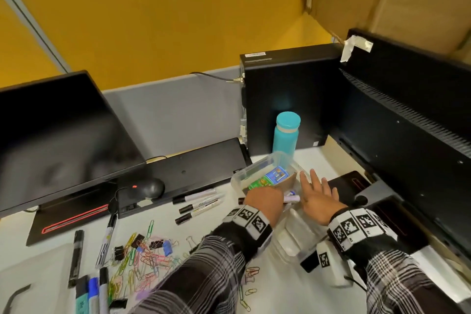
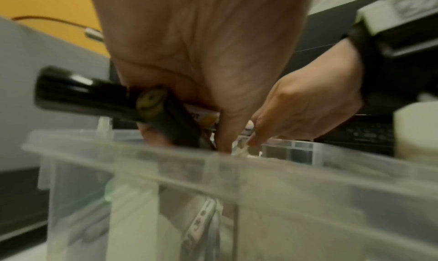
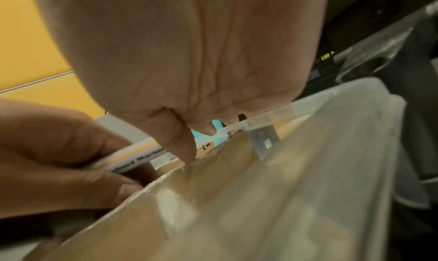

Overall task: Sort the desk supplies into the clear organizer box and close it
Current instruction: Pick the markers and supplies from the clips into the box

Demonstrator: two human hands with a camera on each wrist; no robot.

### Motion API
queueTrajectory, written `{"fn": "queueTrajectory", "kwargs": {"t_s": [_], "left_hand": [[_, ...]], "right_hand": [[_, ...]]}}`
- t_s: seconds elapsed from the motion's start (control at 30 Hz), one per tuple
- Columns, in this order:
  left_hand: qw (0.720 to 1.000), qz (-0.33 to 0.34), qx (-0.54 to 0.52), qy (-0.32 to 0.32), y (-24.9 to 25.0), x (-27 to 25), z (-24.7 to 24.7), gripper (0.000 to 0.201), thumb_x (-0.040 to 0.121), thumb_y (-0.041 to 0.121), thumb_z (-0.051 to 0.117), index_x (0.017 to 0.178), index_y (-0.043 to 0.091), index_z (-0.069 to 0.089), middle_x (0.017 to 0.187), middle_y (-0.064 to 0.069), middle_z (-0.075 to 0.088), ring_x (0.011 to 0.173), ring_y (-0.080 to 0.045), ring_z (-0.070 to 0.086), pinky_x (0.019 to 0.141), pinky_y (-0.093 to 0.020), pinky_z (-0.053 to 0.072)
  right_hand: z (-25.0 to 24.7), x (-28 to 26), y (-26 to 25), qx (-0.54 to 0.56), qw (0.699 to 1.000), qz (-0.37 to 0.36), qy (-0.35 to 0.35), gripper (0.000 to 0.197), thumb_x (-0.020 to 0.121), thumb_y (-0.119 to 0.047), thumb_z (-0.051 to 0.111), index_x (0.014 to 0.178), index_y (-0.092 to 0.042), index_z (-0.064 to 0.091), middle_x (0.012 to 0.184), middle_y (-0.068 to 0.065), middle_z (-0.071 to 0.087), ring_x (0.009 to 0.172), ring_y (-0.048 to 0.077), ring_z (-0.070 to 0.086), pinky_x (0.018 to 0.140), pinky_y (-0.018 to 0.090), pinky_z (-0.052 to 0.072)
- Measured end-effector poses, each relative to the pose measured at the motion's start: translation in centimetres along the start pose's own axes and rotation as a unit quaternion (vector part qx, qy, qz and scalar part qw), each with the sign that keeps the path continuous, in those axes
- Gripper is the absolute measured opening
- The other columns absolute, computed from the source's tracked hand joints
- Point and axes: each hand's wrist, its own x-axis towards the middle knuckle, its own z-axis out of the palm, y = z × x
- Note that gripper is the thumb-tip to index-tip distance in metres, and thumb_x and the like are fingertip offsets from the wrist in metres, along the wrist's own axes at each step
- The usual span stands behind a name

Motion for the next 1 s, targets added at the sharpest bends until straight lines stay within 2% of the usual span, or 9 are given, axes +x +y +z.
{"fn": "queueTrajectory", "kwargs": {"t_s": [0.13,0.3,0.43,0.5,0.6,0.77,0.87,0.93,1.0], "left_hand": [[0.994,0.006,-0.105,-0.016,-0.6,0.6,0.0,0.034,0.096,0.025,0.047,0.127,0.013,0.053,0.112,-0.013,0.065,0.103,-0.03,0.061,0.087,-0.038,0.048],[0.977,0.029,-0.189,0.089,-1.7,-0.4,-0.3,0.033,0.095,0.016,0.047,0.128,0.013,0.053,0.123,-0.011,0.06,0.109,-0.029,0.059,0.093,-0.039,0.048],[0.994,0.02,-0.074,0.08,-2.5,-1.6,-0.2,0.031,0.096,0.018,0.047,0.125,0.011,0.052,0.123,-0.011,0.056,0.108,-0.03,0.055,0.09,-0.041,0.049],[0.995,0.026,0.008,0.092,-2.7,-2.5,0.1,0.033,0.095,0.02,0.05,0.128,0.014,0.05,0.125,-0.01,0.056,0.112,-0.028,0.05,0.094,-0.039,0.042],[0.994,0.008,0.065,0.089,-2.7,-3.0,0.3,0.036,0.097,0.025,0.049,0.132,0.016,0.049,0.124,-0.008,0.058,0.116,-0.028,0.045,0.1,-0.041,0.034],[0.992,0.019,0.121,0.026,-2.1,-2.6,0.1,0.026,0.097,0.027,0.048,0.117,0.018,0.063,0.12,-0.006,0.061,0.117,-0.026,0.043,0.102,-0.043,0.029],[0.996,0.058,0.011,0.067,-2.7,-3.0,0.2,0.026,0.097,0.027,0.045,0.117,0.025,0.063,0.118,-0.001,0.063,0.112,-0.023,0.044,0.096,-0.041,0.031],[0.981,0.075,-0.109,0.141,-3.9,-3.9,0.4,0.028,0.098,0.029,0.041,0.12,0.029,0.059,0.119,0.006,0.06,0.109,-0.018,0.043,0.094,-0.036,0.032],[0.963,0.054,-0.164,0.206,-6.2,-5.1,1.0,0.026,0.097,0.028,0.041,0.119,0.03,0.057,0.119,0.01,0.055,0.11,-0.011,0.042,0.094,-0.031,0.032]], "right_hand": [[-0.5,-0.2,0.5,0.042,0.999,-0.017,-0.002,0.071,0.095,-0.012,0.034,0.149,-0.022,-0.012,0.156,0.004,-0.022,0.144,0.031,-0.017,0.117,0.05,-0.006],[-0.3,-0.3,0.2,0.041,0.999,-0.01,0.001,0.076,0.093,-0.014,0.038,0.149,-0.022,-0.013,0.156,0.003,-0.023,0.144,0.03,-0.018,0.117,0.051,-0.007],[-0.2,-0.5,-0.2,0.03,1.0,0.0,0.003,0.077,0.093,-0.017,0.039,0.149,-0.022,-0.014,0.156,0.004,-0.024,0.143,0.031,-0.019,0.116,0.051,-0.008],[-0.2,-0.5,-0.3,0.025,1.0,0.0,0.004,0.078,0.093,-0.017,0.04,0.148,-0.022,-0.015,0.156,0.005,-0.024,0.143,0.031,-0.02,0.116,0.052,-0.008],[-0.1,-0.5,-0.4,0.02,1.0,-0.001,0.003,0.079,0.093,-0.019,0.042,0.148,-0.022,-0.016,0.155,0.005,-0.025,0.143,0.031,-0.021,0.116,0.051,-0.008],[0.1,-0.6,-0.3,0.018,1.0,-0.001,0.006,0.078,0.094,-0.02,0.04,0.148,-0.022,-0.016,0.155,0.005,-0.025,0.143,0.031,-0.021,0.116,0.051,-0.008],[0.0,-0.7,-0.5,0.016,1.0,0.007,0.004,0.079,0.094,-0.021,0.041,0.148,-0.021,-0.016,0.155,0.006,-0.027,0.142,0.032,-0.022,0.116,0.052,-0.007],[0.1,-0.8,-1.2,0.003,1.0,0.005,0.019,0.078,0.094,-0.026,0.042,0.148,-0.02,-0.014,0.154,0.006,-0.028,0.142,0.032,-0.023,0.116,0.053,-0.007],[0.3,-1.2,-2.8,-0.006,0.998,-0.027,0.062,0.075,0.095,-0.027,0.041,0.149,-0.02,-0.011,0.155,0.006,-0.026,0.142,0.03,-0.024,0.116,0.052,-0.008]]}}
